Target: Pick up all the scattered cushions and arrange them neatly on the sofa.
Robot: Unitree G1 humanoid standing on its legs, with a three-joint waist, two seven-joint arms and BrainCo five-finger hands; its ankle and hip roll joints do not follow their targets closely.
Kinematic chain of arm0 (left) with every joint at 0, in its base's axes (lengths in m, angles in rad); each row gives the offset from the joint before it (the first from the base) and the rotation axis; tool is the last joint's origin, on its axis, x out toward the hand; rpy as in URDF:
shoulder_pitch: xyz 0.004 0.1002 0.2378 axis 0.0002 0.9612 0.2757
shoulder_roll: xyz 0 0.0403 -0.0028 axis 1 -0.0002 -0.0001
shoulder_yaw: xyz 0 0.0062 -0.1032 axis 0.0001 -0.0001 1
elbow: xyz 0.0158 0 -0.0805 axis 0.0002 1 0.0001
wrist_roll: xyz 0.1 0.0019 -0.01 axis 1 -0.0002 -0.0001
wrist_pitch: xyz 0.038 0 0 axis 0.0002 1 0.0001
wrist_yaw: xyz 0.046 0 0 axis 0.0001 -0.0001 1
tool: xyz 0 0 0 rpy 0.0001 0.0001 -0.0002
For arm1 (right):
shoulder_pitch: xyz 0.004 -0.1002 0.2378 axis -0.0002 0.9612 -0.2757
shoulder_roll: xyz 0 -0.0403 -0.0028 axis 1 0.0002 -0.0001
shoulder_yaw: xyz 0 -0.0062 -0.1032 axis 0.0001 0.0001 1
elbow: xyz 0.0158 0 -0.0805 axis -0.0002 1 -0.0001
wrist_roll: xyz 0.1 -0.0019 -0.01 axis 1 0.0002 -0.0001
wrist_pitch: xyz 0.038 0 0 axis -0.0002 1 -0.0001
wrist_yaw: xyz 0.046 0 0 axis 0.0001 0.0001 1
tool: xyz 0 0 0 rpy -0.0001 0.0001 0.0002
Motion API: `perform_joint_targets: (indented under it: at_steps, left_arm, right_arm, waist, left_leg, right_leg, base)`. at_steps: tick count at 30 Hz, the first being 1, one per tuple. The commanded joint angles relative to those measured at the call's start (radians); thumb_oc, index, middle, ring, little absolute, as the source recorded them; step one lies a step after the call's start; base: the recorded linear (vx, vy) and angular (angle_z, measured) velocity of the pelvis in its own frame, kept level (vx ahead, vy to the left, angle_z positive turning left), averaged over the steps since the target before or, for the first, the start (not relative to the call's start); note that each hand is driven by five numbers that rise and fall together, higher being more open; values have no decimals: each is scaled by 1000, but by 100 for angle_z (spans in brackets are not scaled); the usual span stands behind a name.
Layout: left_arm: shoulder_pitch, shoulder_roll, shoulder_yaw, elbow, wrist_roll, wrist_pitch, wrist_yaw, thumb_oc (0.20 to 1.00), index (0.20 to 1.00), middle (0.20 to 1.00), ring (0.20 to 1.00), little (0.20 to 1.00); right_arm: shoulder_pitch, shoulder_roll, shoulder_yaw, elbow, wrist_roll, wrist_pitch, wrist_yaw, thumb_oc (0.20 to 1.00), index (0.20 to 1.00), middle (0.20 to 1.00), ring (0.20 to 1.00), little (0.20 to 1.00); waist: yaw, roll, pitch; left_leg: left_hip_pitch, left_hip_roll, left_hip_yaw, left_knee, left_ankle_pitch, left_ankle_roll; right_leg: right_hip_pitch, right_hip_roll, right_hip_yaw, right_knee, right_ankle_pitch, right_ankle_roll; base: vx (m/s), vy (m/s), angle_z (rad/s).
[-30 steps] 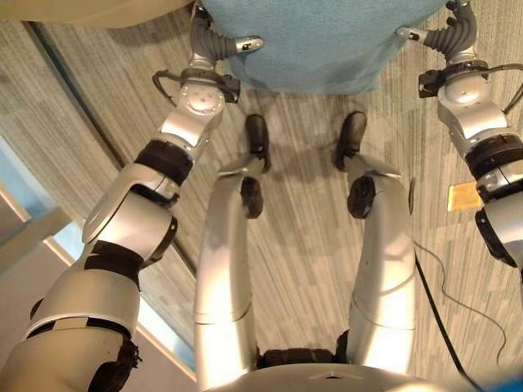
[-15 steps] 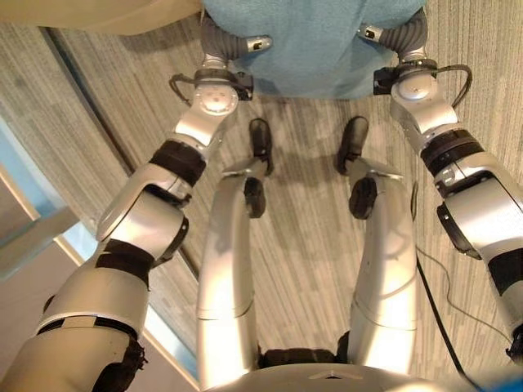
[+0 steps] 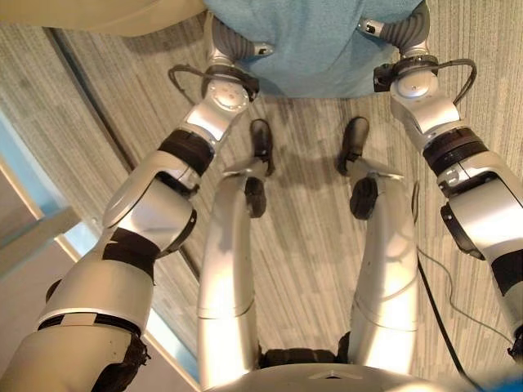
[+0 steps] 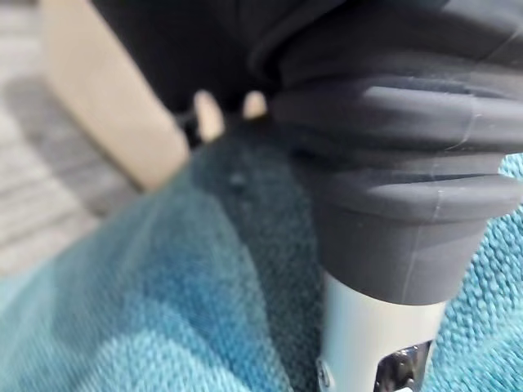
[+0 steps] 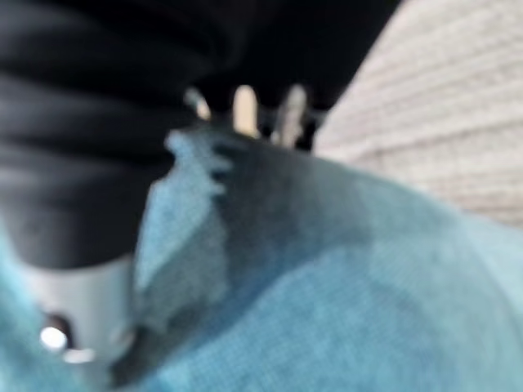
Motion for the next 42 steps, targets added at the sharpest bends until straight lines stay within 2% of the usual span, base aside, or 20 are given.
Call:
perform_joint_targets:
  at_steps: [1, 2, 3, 4, 5, 11, 17, 20, 22, 23, 25, 26, 29, 30, 36, 38, 39, 40, 42]
  left_arm:
    - [-1, -92, 25, 1, 19, -21, -29, 1000, 1000, 1000, 1000, 1000]
    - [5, -95, 30, -14, 1, -30, -31, 1000, 1000, 1000, 1000, 1000]
    - [9, -98, 33, -27, -13, -35, -33, 896, 896, 896, 896, 896]
    - [15, -102, 42, -46, -40, -45, -27, 347, 347, 347, 347, 347]
    - [16, -102, 42, -47, -41, -45, -27, 200, 200, 200, 200, 200]
    - [65, -57, 111, -194, -126, -108, 6, 200, 200, 200, 200, 200]
    - [106, -75, 191, -296, -221, -170, 6, 200, 200, 200, 200, 200]
    - [128, -63, 219, -360, -217, -187, -2, 200, 200, 200, 200, 200]
    - [184, -59, 248, -434, -209, -204, -24, 200, 200, 200, 200, 200]
    - [188, -59, 247, -437, -208, -203, -24, 200, 200, 200, 200, 200]
    - [281, -85, 271, -497, -208, -210, -53, 200, 200, 200, 200, 200]
    - [345, -119, 286, -556, -204, -219, -70, 200, 200, 200, 200, 200]
    - [423, -133, 295, -591, -192, -215, -98, 200, 200, 200, 200, 200]
    - [490, -139, 298, -625, -177, -217, -122, 200, 200, 200, 200, 200]
    - [648, -135, 302, -697, -155, -223, -178, 200, 200, 200, 200, 200]
    - [698, -155, 301, -698, -160, -230, -195, 200, 200, 200, 200, 200]
    - [744, -160, 302, -703, -171, -233, -208, 200, 200, 200, 200, 200]
    - [793, -170, 302, -704, -174, -231, -218, 200, 200, 200, 200, 200]
    - [837, -172, 300, -699, -167, -224, -232, 200, 200, 200, 200, 200]
  right_arm:
    - [-101, 101, 77, -172, -89, -85, 4, 1000, 1000, 1000, 1000, 1000]
    - [-97, 101, 81, -180, -98, -77, 3, 526, 526, 526, 526, 526]
    - [-96, 102, 86, -186, -106, -74, 2, 379, 379, 379, 379, 379]
    - [-93, 103, 87, -190, -110, -69, 3, 200, 200, 200, 200, 200]
    - [-92, 103, 87, -191, -110, -68, 3, 200, 200, 200, 200, 200]
    - [-45, 79, 61, -268, -141, -59, -2, 200, 200, 200, 200, 200]
    - [23, 45, -16, -321, -139, -71, -8, 200, 200, 200, 200, 200]
    - [63, 24, -46, -367, -162, -85, -3, 200, 200, 200, 200, 200]
    - [127, 2, -70, -424, -193, -93, 12, 200, 200, 200, 200, 200]
    - [132, 2, -72, -427, -194, -92, 12, 200, 200, 200, 200, 200]
    - [215, 4, -102, -479, -219, -96, 28, 200, 200, 200, 200, 200]
    - [300, 41, -143, -512, -186, -117, 44, 200, 200, 200, 200, 200]
    - [381, 63, -156, -551, -186, -122, 68, 200, 200, 200, 200, 200]
    - [463, 88, -172, -579, -175, -136, 90, 200, 200, 200, 200, 200]
    - [635, 120, -184, -625, -193, -141, 145, 200, 200, 200, 200, 200]
    - [698, 147, -195, -622, -178, -149, 154, 200, 200, 200, 200, 200]
    - [748, 157, -200, -633, -180, -146, 163, 200, 200, 200, 200, 200]
    - [799, 167, -200, -646, -194, -142, 174, 200, 200, 200, 200, 200]
    - [848, 174, -204, -653, -209, -138, 183, 200, 200, 200, 200, 200]
  waist:
    - [-33, 60, -25]
    - [-34, 59, -25]
    - [-33, 60, -25]
    - [-32, 62, -25]
    - [-33, 63, -25]
    - [-37, 69, -25]
    - [-45, 70, -26]
    - [-52, 61, -65]
    - [-56, 48, -137]
    - [-57, 47, -139]
    - [-54, 47, -159]
    - [-54, 45, -175]
    - [-51, 45, -188]
    - [-47, 42, -209]
    - [-33, 38, -247]
    - [-32, 35, -262]
    - [-29, 31, -268]
    - [-29, 20, -280]
    - [-27, 11, -286]
  left_leg:
    - [-12, -47, -118, -50, 27, -26]
    - [-12, -48, -120, -51, 26, -26]
    - [-12, -48, -122, -53, 26, -26]
    - [-12, -48, -121, -52, 26, -26]
    - [-12, -49, -121, -51, 26, -26]
    - [-12, -53, -121, -65, 32, -30]
    - [-11, -69, -103, -113, 63, -42]
    - [10, -77, -86, -186, 87, -46]
    - [50, -80, -73, -290, 112, -49]
    - [53, -81, -72, -294, 114, -49]
    - [186, -87, -87, -419, 141, -55]
    - [266, -92, -100, -490, 157, -62]
    - [367, -92, -118, -564, 178, -69]
    - [459, -92, -135, -635, 192, -71]
    - [685, -86, -165, -767, 220, -77]
    - [790, -83, -170, -807, 223, -79]
    - [867, -81, -173, -828, 242, -73]
    - [965, -82, -175, -834, 221, -68]
    - [1053, -88, -171, -836, 203, -61]
  right_leg:
    - [61, 17, -1, -27, -54, 76]
    - [61, 18, -1, -29, -54, 75]
    - [61, 19, -1, -29, -55, 75]
    - [61, 18, -4, -27, -56, 74]
    - [61, 18, -4, -26, -57, 73]
    - [61, 25, -18, -39, -50, 72]
    - [61, 36, -32, -71, -44, 70]
    - [61, 38, -33, -101, -34, 73]
    - [68, 40, -30, -129, -28, 76]
    - [70, 39, -29, -132, -27, 76]
    - [205, 40, -47, -225, -26, 75]
    - [289, 43, -58, -288, -20, 76]
    - [394, 43, -79, -357, -12, 76]
    - [482, 39, -88, -421, -5, 78]
    - [717, 24, -131, -578, 18, 83]
    - [838, 22, -146, -650, 32, 88]
    - [931, 21, -163, -709, 66, 86]
    - [1047, 17, -166, -752, 72, 93]
    - [1157, 15, -167, -792, 77, 99]
  base:
    - [2, -28, -3]
    - [0, 0, 0]
    - [0, 0, 0]
    - [0, 0, 0]
    - [0, 0, 0]
    - [-2, -4, -1]
    - [-28, -38, 2]
    - [-46, -19, 8]
    - [-51, -30, 17]
    - [-82, -34, 12]
    - [-78, -19, 3]
    - [-54, -23, 6]
    - [-28, -11, 13]
    - [-2, 0, 10]
    - [29, 14, 5]
    - [71, 43, 3]
    - [142, 136, 8]
    - [181, 165, 11]
    - [186, 131, 8]
